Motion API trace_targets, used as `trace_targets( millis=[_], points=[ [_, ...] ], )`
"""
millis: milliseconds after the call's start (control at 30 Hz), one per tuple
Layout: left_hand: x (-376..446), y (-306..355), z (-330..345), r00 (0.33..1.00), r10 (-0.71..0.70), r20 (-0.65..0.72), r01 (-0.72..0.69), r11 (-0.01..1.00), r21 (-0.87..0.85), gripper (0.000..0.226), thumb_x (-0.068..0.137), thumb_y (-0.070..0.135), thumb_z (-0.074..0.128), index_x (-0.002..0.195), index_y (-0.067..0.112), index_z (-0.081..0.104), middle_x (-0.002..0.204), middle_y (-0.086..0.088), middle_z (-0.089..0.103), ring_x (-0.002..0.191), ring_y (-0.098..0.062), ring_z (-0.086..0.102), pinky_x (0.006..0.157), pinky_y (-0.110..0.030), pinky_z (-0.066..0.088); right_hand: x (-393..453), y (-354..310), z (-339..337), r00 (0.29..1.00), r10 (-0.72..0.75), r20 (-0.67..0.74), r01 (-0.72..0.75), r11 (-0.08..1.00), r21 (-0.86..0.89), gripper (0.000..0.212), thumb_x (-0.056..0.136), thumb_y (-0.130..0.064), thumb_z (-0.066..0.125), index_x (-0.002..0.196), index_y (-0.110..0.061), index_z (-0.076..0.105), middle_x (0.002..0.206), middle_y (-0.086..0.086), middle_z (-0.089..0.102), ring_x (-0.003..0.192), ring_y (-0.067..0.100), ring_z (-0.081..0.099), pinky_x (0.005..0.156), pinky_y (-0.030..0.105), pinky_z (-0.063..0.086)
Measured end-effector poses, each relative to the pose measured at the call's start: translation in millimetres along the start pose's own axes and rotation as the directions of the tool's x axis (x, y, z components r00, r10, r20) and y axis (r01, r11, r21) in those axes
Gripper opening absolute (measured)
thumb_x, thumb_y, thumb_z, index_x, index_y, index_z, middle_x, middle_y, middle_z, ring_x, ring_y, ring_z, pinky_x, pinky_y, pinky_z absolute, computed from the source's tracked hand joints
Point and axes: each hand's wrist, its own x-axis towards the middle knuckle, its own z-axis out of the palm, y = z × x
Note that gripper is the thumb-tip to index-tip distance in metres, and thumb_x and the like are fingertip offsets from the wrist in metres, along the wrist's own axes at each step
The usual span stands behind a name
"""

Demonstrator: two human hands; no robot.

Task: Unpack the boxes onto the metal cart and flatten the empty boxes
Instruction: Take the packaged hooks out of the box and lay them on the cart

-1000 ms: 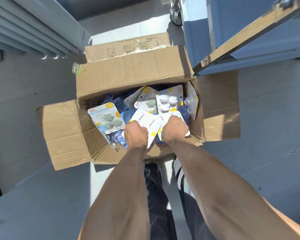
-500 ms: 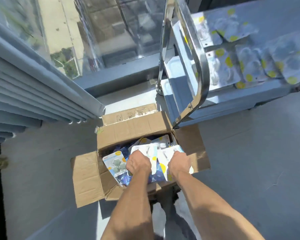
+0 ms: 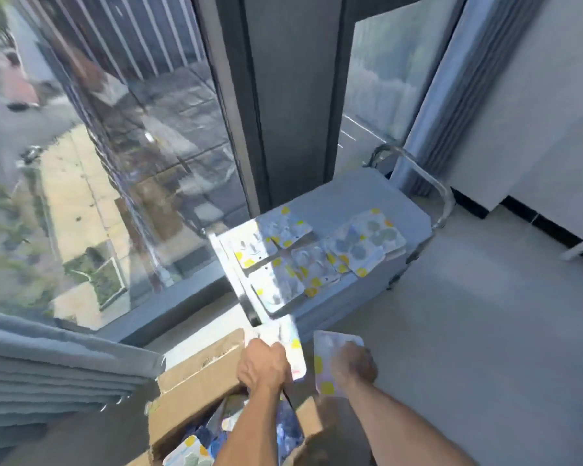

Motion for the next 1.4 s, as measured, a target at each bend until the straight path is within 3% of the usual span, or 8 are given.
trace_targets(
  millis=[133, 267, 433, 533, 733, 933, 1233, 1400],
  points=[
    [-19, 106, 27, 0.997, 0.070, -0.014, -0.070, 0.998, 0.003, 0.034, 0.092, 0.034, 0.053, 0.108, 0.007, 0.065, 0.114, -0.016, 0.068, 0.111, -0.033, 0.063, 0.091, -0.034, 0.046, 63, 27, -85, 0.998, -0.040, -0.045, 0.040, 0.999, 0.004, 0.040, 0.102, -0.042, 0.041, 0.120, -0.017, 0.066, 0.127, 0.005, 0.063, 0.116, 0.022, 0.062, 0.086, 0.030, 0.052],
    [-26, 203, 52, 0.999, 0.039, 0.001, -0.039, 0.999, -0.037, 0.030, 0.095, 0.032, 0.051, 0.108, 0.007, 0.063, 0.115, -0.014, 0.067, 0.110, -0.031, 0.063, 0.079, -0.030, 0.044, 132, 53, -164, 0.986, -0.135, -0.096, 0.131, 0.991, -0.038, 0.042, 0.100, -0.050, 0.041, 0.114, -0.017, 0.065, 0.120, 0.006, 0.065, 0.112, 0.025, 0.063, 0.086, 0.031, 0.051],
    [-15, 280, 58, 0.999, 0.035, -0.009, -0.035, 0.998, -0.050, 0.027, 0.095, 0.029, 0.049, 0.102, 0.006, 0.062, 0.112, -0.015, 0.067, 0.107, -0.032, 0.063, 0.079, -0.033, 0.047, 203, 52, -242, 0.979, -0.157, -0.132, 0.145, 0.985, -0.093, 0.026, 0.096, -0.027, 0.049, 0.113, -0.015, 0.065, 0.119, 0.007, 0.065, 0.112, 0.026, 0.062, 0.084, 0.030, 0.049],
    [5, 305, 54, 0.999, 0.010, -0.037, -0.013, 0.997, -0.073, 0.028, 0.098, 0.030, 0.048, 0.103, 0.006, 0.062, 0.113, -0.015, 0.067, 0.107, -0.032, 0.063, 0.080, -0.033, 0.047, 236, 32, -265, 0.972, -0.202, -0.122, 0.188, 0.975, -0.119, 0.025, 0.095, -0.026, 0.051, 0.113, -0.014, 0.064, 0.120, 0.008, 0.064, 0.112, 0.026, 0.062, 0.084, 0.030, 0.049],
    [66, 345, 59, 0.991, -0.074, -0.111, 0.063, 0.993, -0.102, 0.027, 0.098, 0.029, 0.049, 0.104, 0.006, 0.062, 0.114, -0.015, 0.065, 0.109, -0.034, 0.062, 0.084, -0.036, 0.047, 292, -26, -275, 0.943, -0.322, -0.081, 0.305, 0.937, -0.168, 0.029, 0.090, -0.021, 0.053, 0.116, -0.014, 0.063, 0.122, 0.009, 0.062, 0.113, 0.027, 0.062, 0.089, 0.033, 0.049],
    [129, 391, 96, 0.989, -0.146, -0.021, 0.144, 0.987, -0.074, 0.022, 0.100, 0.027, 0.049, 0.102, 0.009, 0.061, 0.114, -0.013, 0.066, 0.110, -0.031, 0.063, 0.082, -0.034, 0.048, 357, -80, -269, 0.935, -0.354, -0.029, 0.340, 0.915, -0.218, 0.029, 0.092, -0.019, 0.052, 0.118, -0.013, 0.063, 0.124, 0.010, 0.060, 0.113, 0.028, 0.062, 0.088, 0.032, 0.049],
    [250, 441, 110, 0.976, -0.216, -0.034, 0.211, 0.971, -0.114, 0.014, 0.095, 0.018, 0.052, 0.089, 0.008, 0.059, 0.104, -0.015, 0.067, 0.096, -0.033, 0.065, 0.066, -0.031, 0.042, 444, -175, -242, 0.892, -0.450, 0.050, 0.442, 0.843, -0.307, 0.029, 0.094, -0.020, 0.051, 0.120, -0.010, 0.060, 0.124, 0.011, 0.057, 0.111, 0.029, 0.062, 0.087, 0.033, 0.048],
    [300, 448, 126, 0.962, -0.270, -0.046, 0.266, 0.960, -0.084, 0.015, 0.094, 0.018, 0.053, 0.094, 0.007, 0.062, 0.102, -0.014, 0.067, 0.093, -0.033, 0.067, 0.064, -0.031, 0.043, 487, -214, -228, 0.865, -0.499, 0.052, 0.479, 0.790, -0.382, 0.025, 0.095, -0.019, 0.053, 0.117, -0.010, 0.061, 0.121, 0.009, 0.057, 0.107, 0.028, 0.062, 0.083, 0.033, 0.049]
  ],
)
